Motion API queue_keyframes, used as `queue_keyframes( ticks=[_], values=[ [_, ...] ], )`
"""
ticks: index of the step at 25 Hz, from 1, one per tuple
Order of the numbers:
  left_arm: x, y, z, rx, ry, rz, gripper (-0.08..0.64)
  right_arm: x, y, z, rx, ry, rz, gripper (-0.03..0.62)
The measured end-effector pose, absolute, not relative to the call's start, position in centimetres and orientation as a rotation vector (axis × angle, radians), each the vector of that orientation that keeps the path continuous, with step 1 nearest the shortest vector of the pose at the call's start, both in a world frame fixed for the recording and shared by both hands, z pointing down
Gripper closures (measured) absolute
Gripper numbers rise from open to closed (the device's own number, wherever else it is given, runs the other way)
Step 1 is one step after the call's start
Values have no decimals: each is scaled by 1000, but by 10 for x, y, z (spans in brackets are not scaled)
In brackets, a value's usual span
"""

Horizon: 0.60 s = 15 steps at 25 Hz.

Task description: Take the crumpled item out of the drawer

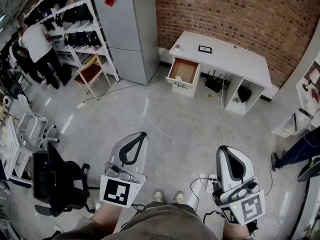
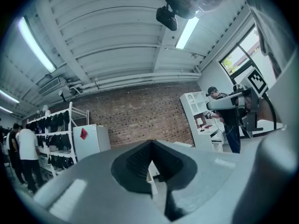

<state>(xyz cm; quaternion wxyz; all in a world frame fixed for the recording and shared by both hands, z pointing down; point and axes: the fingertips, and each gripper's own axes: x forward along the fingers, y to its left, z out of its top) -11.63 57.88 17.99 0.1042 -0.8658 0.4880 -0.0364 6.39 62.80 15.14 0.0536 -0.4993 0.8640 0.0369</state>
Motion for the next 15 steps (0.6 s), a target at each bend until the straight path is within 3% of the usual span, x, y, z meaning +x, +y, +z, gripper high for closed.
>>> queue_keyframes(
  ticks=[15],
  values=[
    [-104,580,185,-2579,1412,-121,560,77,631,165,-1548,2653,79,550]
  ],
)
